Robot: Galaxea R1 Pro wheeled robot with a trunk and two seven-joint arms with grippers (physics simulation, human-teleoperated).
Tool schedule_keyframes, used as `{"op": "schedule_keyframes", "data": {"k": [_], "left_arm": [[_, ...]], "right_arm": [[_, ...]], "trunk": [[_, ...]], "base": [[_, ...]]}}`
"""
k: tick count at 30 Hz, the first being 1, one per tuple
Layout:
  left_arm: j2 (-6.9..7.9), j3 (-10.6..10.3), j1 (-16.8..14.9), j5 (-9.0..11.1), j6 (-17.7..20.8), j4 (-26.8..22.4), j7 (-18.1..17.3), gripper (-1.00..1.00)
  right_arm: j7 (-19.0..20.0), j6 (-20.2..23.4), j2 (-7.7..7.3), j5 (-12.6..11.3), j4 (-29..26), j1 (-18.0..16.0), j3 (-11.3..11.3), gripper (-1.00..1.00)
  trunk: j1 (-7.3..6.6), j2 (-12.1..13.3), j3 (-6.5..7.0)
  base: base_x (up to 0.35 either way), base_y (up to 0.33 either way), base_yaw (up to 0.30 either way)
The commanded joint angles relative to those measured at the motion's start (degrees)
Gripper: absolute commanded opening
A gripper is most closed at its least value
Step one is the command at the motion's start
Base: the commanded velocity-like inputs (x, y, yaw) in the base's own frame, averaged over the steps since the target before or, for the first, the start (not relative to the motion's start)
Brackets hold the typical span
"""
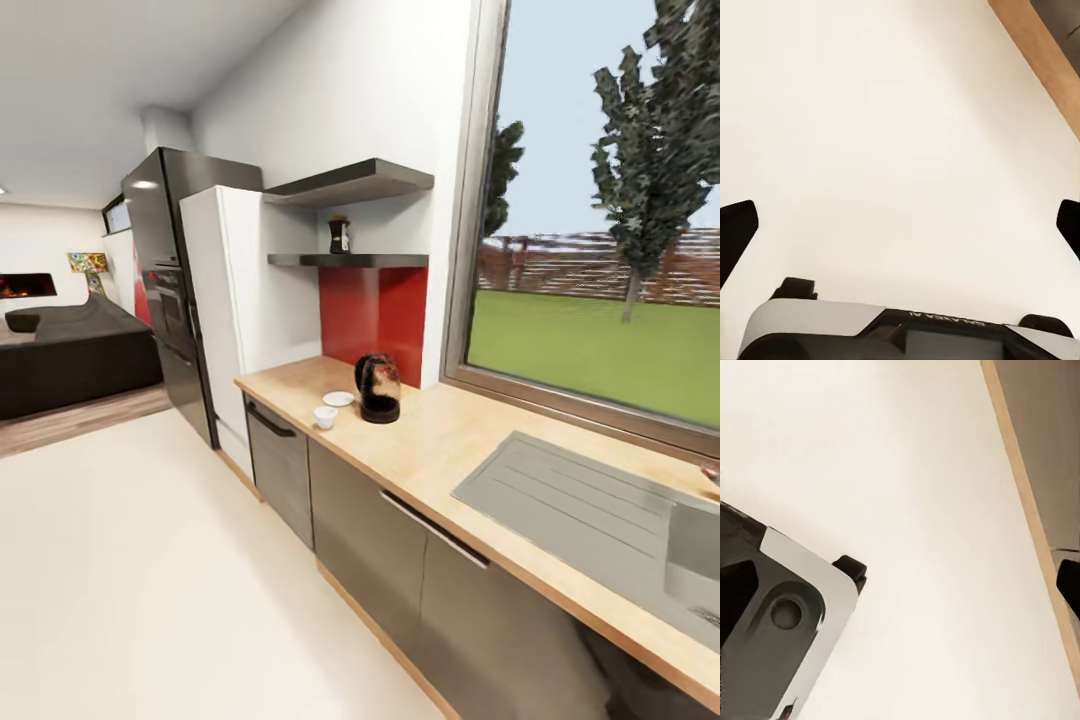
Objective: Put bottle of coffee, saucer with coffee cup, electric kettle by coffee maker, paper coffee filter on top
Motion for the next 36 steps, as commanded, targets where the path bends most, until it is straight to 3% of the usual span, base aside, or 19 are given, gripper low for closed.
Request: {"op": "schedule_keyframes", "data": {"k": [1,3,7,23,36], "left_arm": [[-0.01,0.13,0.02,0.42,-0.03,-0.07,-0.10,1.00],[0.02,0.13,0.02,0.42,-0.03,-0.07,-0.10,1.00],[0.02,0.13,0.03,0.42,-0.04,-0.07,-0.05,1.00],[0.02,-0.04,0.02,0.42,-0.11,-0.11,-0.02,1.00],[0.02,-0.05,0.02,0.42,-0.03,-0.10,-0.02,1.00]], "right_arm": [[-0.52,-0.29,0.60,0.08,0.31,-0.04,0.17,1.00],[-1.36,-0.29,1.74,0.17,0.77,0.02,0.17,1.00],[-1.51,-0.29,1.95,0.13,0.87,0.03,0.17,1.00],[-1.49,-0.36,2.07,0.96,2.82,0.03,0.35,1.00],[-1.90,-0.38,2.15,0.57,2.93,0.03,0.34,1.00]], "trunk": [[0.05,-0.06,-0.07],[0.05,-0.06,-0.07],[0.05,-0.06,-0.07],[0.05,-0.06,-0.07],[0.05,-0.06,-0.07]], "base": [[0.248,0.219,0.089],[0.186,0.164,0.130],[0.070,0.062,0.225],[0.254,0.010,0.064],[0.304,0.132,0.232]]}}
